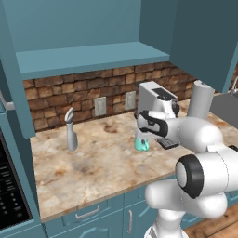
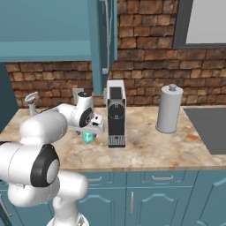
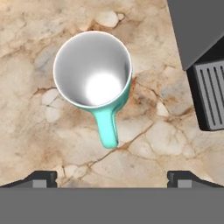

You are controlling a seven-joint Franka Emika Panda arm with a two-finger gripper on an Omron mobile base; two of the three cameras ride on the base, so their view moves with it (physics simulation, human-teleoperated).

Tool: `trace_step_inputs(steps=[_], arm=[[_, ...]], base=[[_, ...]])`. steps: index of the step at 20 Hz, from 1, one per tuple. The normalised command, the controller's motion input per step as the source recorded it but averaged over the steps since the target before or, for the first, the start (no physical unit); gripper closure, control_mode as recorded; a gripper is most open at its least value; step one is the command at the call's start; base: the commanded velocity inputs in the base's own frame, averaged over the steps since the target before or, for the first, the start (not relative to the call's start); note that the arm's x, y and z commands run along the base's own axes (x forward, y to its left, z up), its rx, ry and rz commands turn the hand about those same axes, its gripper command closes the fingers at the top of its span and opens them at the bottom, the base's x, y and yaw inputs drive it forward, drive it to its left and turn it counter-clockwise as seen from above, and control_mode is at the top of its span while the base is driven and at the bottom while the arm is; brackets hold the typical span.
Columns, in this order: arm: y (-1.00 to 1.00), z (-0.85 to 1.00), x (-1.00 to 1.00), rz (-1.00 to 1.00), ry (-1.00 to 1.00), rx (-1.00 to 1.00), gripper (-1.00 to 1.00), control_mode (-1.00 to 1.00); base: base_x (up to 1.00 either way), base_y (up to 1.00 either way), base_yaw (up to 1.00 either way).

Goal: Move the mug from next to the sink to the open cabinet. Then, move the bowl with the pear to the fridge to clear the area for faucet cleaning.

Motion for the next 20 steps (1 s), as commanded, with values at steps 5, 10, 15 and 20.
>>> trace_step_inputs(steps=[5, 10, 15, 20], arm=[[-0.01, -0.41, 0.05, 0.00, 0.00, -0.03, -1.00, -1.00], [-0.05, -0.26, 0.05, 0.00, 0.00, -0.01, -1.00, -1.00], [-0.04, -0.09, 0.11, 0.00, -0.05, 0.00, -1.00, -1.00], [0.00, -0.10, 0.19, 0.00, -0.08, 0.00, -1.00, -1.00]], base=[[0.00, 0.00, 0.00], [0.00, 0.00, 0.00], [0.00, 0.00, 0.00], [0.00, 0.00, 0.00]])
